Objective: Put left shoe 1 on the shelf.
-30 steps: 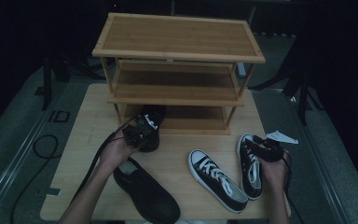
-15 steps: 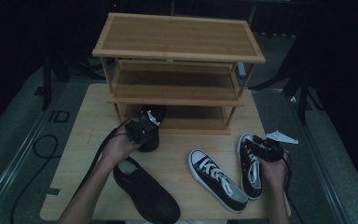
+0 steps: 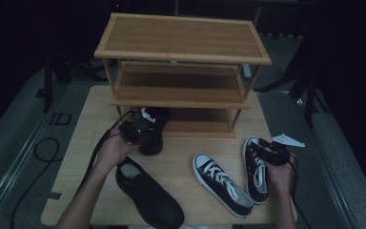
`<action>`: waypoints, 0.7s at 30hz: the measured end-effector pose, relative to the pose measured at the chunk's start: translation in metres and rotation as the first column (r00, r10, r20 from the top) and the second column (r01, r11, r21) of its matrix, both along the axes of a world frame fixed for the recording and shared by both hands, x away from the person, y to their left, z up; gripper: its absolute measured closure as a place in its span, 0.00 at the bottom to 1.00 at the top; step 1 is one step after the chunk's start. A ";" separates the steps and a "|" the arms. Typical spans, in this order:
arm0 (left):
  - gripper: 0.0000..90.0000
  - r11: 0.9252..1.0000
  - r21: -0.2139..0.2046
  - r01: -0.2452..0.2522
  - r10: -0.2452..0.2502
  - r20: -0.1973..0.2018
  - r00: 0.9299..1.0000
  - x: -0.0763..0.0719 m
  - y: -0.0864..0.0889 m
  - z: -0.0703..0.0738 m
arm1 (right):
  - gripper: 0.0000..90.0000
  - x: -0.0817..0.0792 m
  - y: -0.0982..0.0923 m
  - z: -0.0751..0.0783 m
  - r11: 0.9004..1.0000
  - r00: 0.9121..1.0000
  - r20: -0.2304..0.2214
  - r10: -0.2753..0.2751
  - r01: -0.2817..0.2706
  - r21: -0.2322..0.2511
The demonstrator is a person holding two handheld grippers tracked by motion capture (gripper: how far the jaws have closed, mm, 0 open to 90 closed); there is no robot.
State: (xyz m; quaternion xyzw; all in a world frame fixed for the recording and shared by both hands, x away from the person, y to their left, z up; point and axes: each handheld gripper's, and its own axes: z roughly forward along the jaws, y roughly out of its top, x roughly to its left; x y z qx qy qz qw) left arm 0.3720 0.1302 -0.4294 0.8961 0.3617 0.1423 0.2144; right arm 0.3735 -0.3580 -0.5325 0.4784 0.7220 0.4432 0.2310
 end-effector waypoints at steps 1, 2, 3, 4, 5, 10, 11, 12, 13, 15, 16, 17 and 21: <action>0.88 1.000 -0.003 -0.010 0.010 0.000 1.000 0.000 0.001 0.001 | 0.58 0.000 0.000 0.000 1.000 1.000 0.000 0.000 0.000 0.001; 0.87 1.000 -0.001 -0.013 0.013 0.001 1.000 0.000 0.001 0.001 | 0.58 0.000 0.000 0.000 1.000 1.000 0.000 0.000 0.000 0.001; 0.87 1.000 -0.001 -0.015 0.015 0.000 1.000 -0.001 0.001 0.001 | 0.58 0.000 0.000 0.000 1.000 1.000 -0.001 0.000 0.000 0.000; 0.86 1.000 -0.002 -0.018 0.018 -0.001 1.000 -0.001 0.002 0.001 | 0.58 0.000 0.000 0.000 1.000 1.000 0.000 0.001 -0.001 0.001; 0.86 1.000 -0.002 -0.018 0.018 -0.001 1.000 -0.001 0.002 0.001 | 0.58 0.000 0.000 0.000 1.000 1.000 0.000 0.001 -0.001 0.001; 0.90 1.000 0.004 -0.020 0.020 -0.009 1.000 0.001 0.002 -0.001 | 0.58 0.000 0.000 0.000 1.000 1.000 0.000 0.001 -0.001 0.001; 0.90 1.000 0.010 -0.010 0.011 -0.014 1.000 0.002 0.002 -0.002 | 0.58 0.000 0.000 0.000 1.000 1.000 -0.001 0.001 -0.001 0.001; 0.94 1.000 0.029 0.002 -0.002 -0.025 1.000 0.003 0.001 -0.005 | 0.58 0.000 0.000 0.000 1.000 1.000 -0.001 0.001 -0.001 0.001; 0.95 0.999 0.043 0.011 -0.010 -0.032 0.999 0.005 0.001 -0.008 | 0.58 0.000 0.000 0.000 1.000 1.000 -0.001 0.000 0.000 0.001; 0.98 0.998 0.055 0.028 -0.025 -0.050 0.998 0.007 0.000 -0.012 | 0.58 0.000 0.000 0.000 1.000 1.000 -0.001 0.001 -0.001 0.001; 0.99 0.998 0.057 0.038 -0.034 -0.060 0.998 0.007 0.000 -0.013 | 0.58 0.000 0.000 0.000 1.000 1.000 0.000 0.000 0.000 0.001; 1.00 0.998 0.057 0.038 -0.034 -0.060 0.998 0.007 0.000 -0.013 | 0.58 0.000 0.000 0.000 1.000 1.000 0.000 0.000 0.000 0.001; 1.00 0.982 0.138 0.131 -0.118 -0.102 0.988 0.006 -0.009 -0.025 | 0.58 0.000 0.000 0.000 1.000 1.000 0.000 0.002 -0.002 0.001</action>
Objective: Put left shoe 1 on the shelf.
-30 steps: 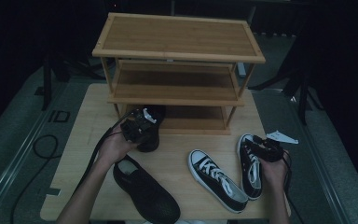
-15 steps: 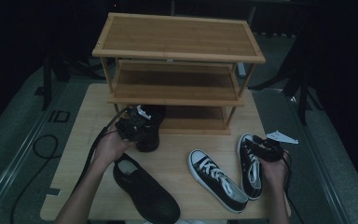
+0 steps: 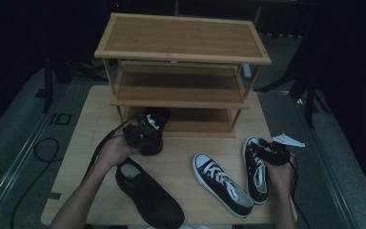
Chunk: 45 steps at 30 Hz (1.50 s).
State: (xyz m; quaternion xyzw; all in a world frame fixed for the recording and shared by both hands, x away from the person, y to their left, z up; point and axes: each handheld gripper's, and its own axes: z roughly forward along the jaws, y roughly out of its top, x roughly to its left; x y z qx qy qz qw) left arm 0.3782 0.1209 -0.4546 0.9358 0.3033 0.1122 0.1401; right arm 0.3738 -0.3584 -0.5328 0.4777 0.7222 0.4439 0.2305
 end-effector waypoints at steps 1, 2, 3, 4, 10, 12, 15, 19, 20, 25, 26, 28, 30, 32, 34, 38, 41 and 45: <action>1.00 1.000 0.000 0.000 0.000 0.000 1.000 0.000 0.000 0.000 | 0.58 0.000 0.000 0.000 1.000 1.000 0.000 0.000 0.000 0.000; 1.00 1.000 0.020 0.020 -0.020 -0.009 1.000 0.000 -0.003 -0.004 | 0.58 0.000 0.000 0.000 1.000 1.000 0.000 0.000 0.000 0.000; 1.00 0.998 0.046 0.044 -0.043 -0.018 0.999 -0.001 -0.008 -0.009 | 0.58 0.000 0.000 0.000 1.000 1.000 0.000 0.000 0.000 0.000; 1.00 0.996 0.069 0.060 -0.059 -0.018 0.998 -0.001 -0.010 -0.011 | 0.58 0.000 0.000 0.000 1.000 1.000 0.001 0.000 0.000 0.000; 1.00 0.985 0.124 0.123 -0.118 -0.048 0.992 -0.002 -0.015 -0.017 | 0.58 0.000 0.000 0.000 1.000 1.000 0.000 0.000 0.000 0.000; 1.00 0.976 0.161 0.146 -0.137 -0.064 0.988 -0.003 -0.018 -0.022 | 0.58 0.000 0.000 0.000 1.000 1.000 0.000 0.000 0.000 0.000; 1.00 0.963 0.200 0.179 -0.160 -0.106 0.981 0.001 -0.021 -0.033 | 0.58 0.000 0.000 0.000 1.000 1.000 0.001 0.000 0.000 -0.001; 1.00 0.959 0.208 0.194 -0.178 -0.094 0.980 -0.001 -0.026 -0.034 | 0.58 0.000 0.000 0.000 1.000 1.000 0.001 0.000 0.000 -0.001; 1.00 0.960 0.204 0.193 -0.180 -0.079 0.980 -0.001 -0.027 -0.033 | 0.58 0.000 0.000 0.000 1.000 1.000 0.000 0.000 0.000 -0.002; 1.00 0.963 0.216 0.162 -0.162 -0.016 0.987 0.003 -0.029 -0.033 | 0.58 0.000 0.000 0.000 1.000 1.000 0.001 0.000 0.000 -0.003; 1.00 0.965 0.207 0.159 -0.158 -0.018 0.987 0.004 -0.029 -0.033 | 0.58 0.000 0.000 0.000 1.000 1.000 0.001 0.000 0.000 -0.003; 1.00 0.969 0.196 0.151 -0.152 -0.008 0.988 0.007 -0.030 -0.034 | 0.58 0.000 0.000 0.000 1.000 1.000 0.000 0.000 0.000 -0.003; 1.00 0.968 0.201 0.149 -0.151 -0.004 0.988 0.008 -0.030 -0.034 | 0.58 0.000 0.000 0.000 1.000 1.000 0.001 0.000 0.000 -0.002; 1.00 0.970 0.197 0.144 -0.149 0.008 0.989 0.011 -0.031 -0.035 | 0.58 0.000 0.000 0.000 1.000 1.000 0.001 0.001 -0.001 -0.003; 1.00 0.967 0.218 0.135 -0.144 0.025 0.989 0.016 -0.032 -0.036 | 0.58 0.000 0.000 0.000 1.000 1.000 0.001 0.000 0.000 -0.002; 1.00 0.972 0.195 0.131 -0.141 0.039 0.989 0.026 -0.036 -0.037 | 0.58 0.000 0.000 0.000 1.000 1.000 0.001 0.000 0.000 -0.002; 1.00 0.973 0.188 0.133 -0.143 0.038 0.989 0.027 -0.036 -0.037 | 0.58 0.000 0.000 0.000 1.000 1.000 0.001 0.002 -0.002 -0.002; 1.00 0.973 0.188 0.131 -0.138 0.024 0.990 0.027 -0.032 -0.037 | 0.58 0.000 0.000 0.000 1.000 1.000 0.001 0.004 -0.004 -0.001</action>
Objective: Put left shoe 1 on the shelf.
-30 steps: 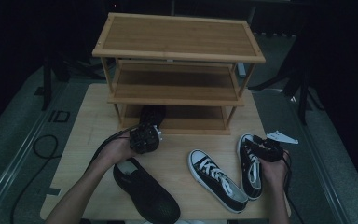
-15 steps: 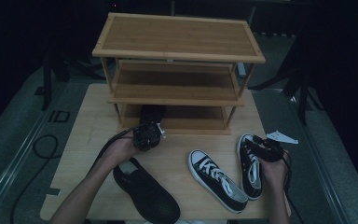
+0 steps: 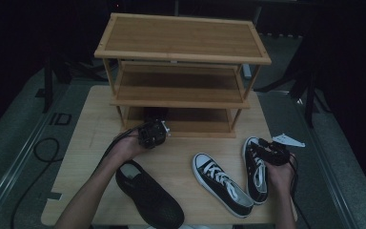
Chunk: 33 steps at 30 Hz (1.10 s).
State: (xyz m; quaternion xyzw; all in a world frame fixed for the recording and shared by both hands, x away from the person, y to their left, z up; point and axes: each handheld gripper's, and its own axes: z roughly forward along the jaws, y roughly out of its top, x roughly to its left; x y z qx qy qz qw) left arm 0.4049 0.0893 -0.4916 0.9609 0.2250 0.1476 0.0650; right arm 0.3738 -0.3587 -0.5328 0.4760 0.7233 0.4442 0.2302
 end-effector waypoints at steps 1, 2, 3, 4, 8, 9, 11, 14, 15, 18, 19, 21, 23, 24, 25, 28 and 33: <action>1.00 1.000 0.003 0.006 -0.006 -0.011 1.000 0.001 0.002 -0.001 | 0.58 0.000 0.000 0.000 1.000 1.000 0.000 0.000 0.000 0.000; 1.00 1.000 -0.001 0.002 -0.002 -0.015 1.000 0.002 0.002 0.000 | 0.58 0.000 0.000 0.000 1.000 1.000 0.000 0.000 0.000 0.000; 1.00 1.000 -0.001 0.002 -0.002 -0.015 1.000 0.002 0.002 0.000 | 0.58 0.000 0.000 0.000 1.000 1.000 0.000 -0.001 0.001 0.000; 1.00 1.000 -0.008 -0.002 0.002 -0.018 1.000 0.002 0.002 -0.001 | 0.58 0.000 0.000 0.000 1.000 1.000 0.000 -0.002 0.002 0.000; 1.00 1.000 -0.011 -0.029 0.029 0.004 1.000 0.010 0.003 -0.002 | 0.58 0.000 0.001 0.000 1.000 1.000 0.000 -0.004 0.004 -0.002; 1.00 0.999 -0.012 -0.037 0.037 0.007 0.999 0.011 0.003 -0.002 | 0.58 0.000 0.001 0.000 1.000 1.000 0.000 -0.004 0.004 -0.002; 1.00 0.999 -0.005 -0.047 0.047 0.015 0.999 0.014 0.004 -0.003 | 0.58 0.000 0.001 0.000 1.000 1.000 0.000 -0.005 0.005 -0.001; 1.00 0.999 -0.011 -0.051 0.051 0.014 0.999 0.019 0.004 -0.002 | 0.58 0.000 0.001 0.000 1.000 1.000 0.000 -0.004 0.004 -0.001; 1.00 0.999 -0.011 -0.051 0.051 0.014 0.999 0.019 0.004 -0.002 | 0.58 0.000 0.001 0.000 1.000 1.000 0.000 -0.004 0.004 -0.001; 1.00 0.998 -0.017 -0.055 0.055 0.014 0.998 0.022 0.003 -0.002 | 0.58 0.000 0.001 0.000 1.000 1.000 0.000 -0.004 0.004 -0.001; 1.00 0.998 -0.015 -0.054 0.054 0.012 0.998 0.022 0.003 -0.002 | 0.58 0.000 0.001 0.000 1.000 1.000 0.000 -0.004 0.004 -0.001; 0.97 0.999 -0.017 -0.050 0.051 0.012 0.999 0.021 0.003 -0.001 | 0.58 0.000 0.001 0.000 1.000 1.000 0.000 -0.003 0.003 -0.001; 0.95 0.999 -0.012 -0.051 0.051 0.018 0.999 0.019 0.005 0.001 | 0.58 0.000 0.000 0.000 1.000 1.000 0.001 -0.002 0.002 0.000; 0.93 0.999 -0.014 -0.049 0.049 0.021 0.999 0.018 0.007 0.003 | 0.58 0.000 0.000 0.000 1.000 1.000 0.001 -0.002 0.002 0.001; 0.93 0.999 -0.026 -0.047 0.047 0.027 0.999 0.015 0.013 0.009 | 0.58 0.000 0.000 0.000 1.000 1.000 0.001 -0.001 0.001 0.001; 0.90 0.998 -0.055 -0.041 0.043 0.034 0.999 0.011 0.019 0.016 | 0.58 0.000 0.000 0.000 1.000 1.000 0.001 -0.001 0.001 0.001; 0.89 0.989 -0.148 -0.028 0.035 0.045 0.998 -0.005 0.035 0.041 | 0.58 0.000 0.000 0.000 1.000 1.000 0.001 -0.002 0.002 0.002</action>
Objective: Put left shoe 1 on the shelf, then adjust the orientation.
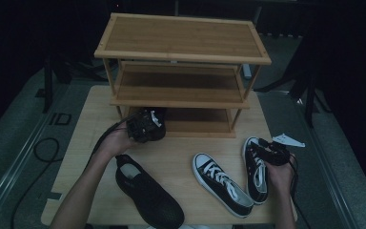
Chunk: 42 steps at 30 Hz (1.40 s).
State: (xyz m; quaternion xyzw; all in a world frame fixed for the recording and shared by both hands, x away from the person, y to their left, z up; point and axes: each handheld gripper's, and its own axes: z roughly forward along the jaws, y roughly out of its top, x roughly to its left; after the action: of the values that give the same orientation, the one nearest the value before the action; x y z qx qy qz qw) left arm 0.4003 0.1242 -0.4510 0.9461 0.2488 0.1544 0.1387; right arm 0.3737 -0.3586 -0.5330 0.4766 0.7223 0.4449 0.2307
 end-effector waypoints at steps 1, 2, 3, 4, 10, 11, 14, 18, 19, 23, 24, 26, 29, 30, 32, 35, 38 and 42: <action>0.88 1.000 -0.018 0.006 -0.006 0.002 1.000 -0.003 0.003 0.003 | 0.58 0.000 0.000 0.000 1.000 1.000 0.000 0.000 0.000 0.000; 0.88 1.000 -0.018 0.006 -0.006 0.002 1.000 -0.003 0.003 0.003 | 0.58 0.000 0.000 0.000 1.000 1.000 0.000 0.000 0.000 0.000; 0.88 0.999 -0.041 0.004 -0.004 -0.001 1.000 -0.007 0.007 0.007 | 0.58 0.000 0.000 0.000 1.000 1.000 0.000 0.000 0.000 0.000; 0.88 0.999 -0.051 0.004 -0.004 0.001 1.000 -0.009 0.009 0.008 | 0.58 0.000 0.000 0.000 1.000 1.000 -0.001 0.000 0.000 0.000; 0.88 0.998 -0.061 0.000 0.001 0.014 1.000 -0.024 0.022 0.019 | 0.58 -0.001 0.000 0.000 1.000 1.000 0.001 -0.002 0.002 -0.001; 0.88 0.998 -0.070 0.003 -0.002 0.017 1.000 -0.027 0.025 0.023 | 0.58 -0.001 0.000 0.000 1.000 1.000 0.001 -0.002 0.002 -0.002; 0.88 0.996 -0.085 -0.001 0.004 0.025 1.000 -0.034 0.030 0.026 | 0.58 -0.001 0.000 0.000 1.000 1.000 0.002 -0.002 0.002 -0.002; 0.88 0.994 -0.106 0.000 0.003 0.035 0.999 -0.041 0.034 0.030 | 0.58 -0.001 0.000 0.000 1.000 1.000 0.002 -0.003 0.003 -0.002; 0.88 0.993 -0.121 0.008 -0.005 0.033 0.999 -0.044 0.036 0.032 | 0.58 -0.001 0.000 0.000 1.000 1.000 0.002 -0.003 0.003 -0.002; 0.88 0.987 -0.161 0.028 -0.024 0.026 0.999 -0.059 0.044 0.035 | 0.58 0.000 0.000 0.000 1.000 1.000 0.000 -0.003 0.003 -0.001; 0.89 0.987 -0.160 0.026 -0.023 0.024 0.999 -0.061 0.045 0.035 | 0.58 0.000 0.000 0.000 1.000 1.000 0.000 -0.003 0.003 -0.001; 0.90 0.986 -0.164 0.022 -0.019 0.022 1.000 -0.066 0.047 0.035 | 0.58 0.000 0.000 0.000 1.000 1.000 0.000 -0.003 0.003 -0.001; 0.95 0.986 -0.167 0.019 -0.014 0.030 0.999 -0.071 0.051 0.037 | 0.58 -0.001 0.000 0.000 1.000 1.000 0.001 -0.004 0.004 0.000; 0.97 0.984 -0.174 0.020 -0.014 0.034 0.999 -0.073 0.052 0.038 | 0.58 -0.001 0.000 0.000 1.000 1.000 0.001 -0.004 0.004 -0.001; 1.00 0.980 -0.195 0.026 -0.020 0.031 0.999 -0.077 0.053 0.041 | 0.58 -0.001 0.001 0.000 1.000 1.000 0.001 -0.004 0.004 -0.001; 1.00 0.980 -0.196 0.040 -0.036 0.023 0.999 -0.082 0.053 0.043 | 0.58 -0.001 0.001 0.000 1.000 1.000 0.002 -0.006 0.006 -0.003; 0.99 0.980 -0.192 0.043 -0.039 0.021 0.999 -0.084 0.054 0.042 | 0.58 -0.001 0.001 0.000 1.000 1.000 0.001 -0.006 0.006 -0.002; 0.96 0.977 -0.200 0.074 -0.075 0.006 0.997 -0.085 0.052 0.039 | 0.58 -0.001 0.001 0.000 1.000 1.000 0.001 -0.007 0.007 -0.002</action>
State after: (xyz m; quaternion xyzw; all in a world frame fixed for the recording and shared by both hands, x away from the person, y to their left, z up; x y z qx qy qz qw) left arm 0.3148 0.1761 -0.4123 0.9360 0.2275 0.1226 0.2388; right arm 0.3728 -0.3578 -0.5329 0.4786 0.7209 0.4437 0.2330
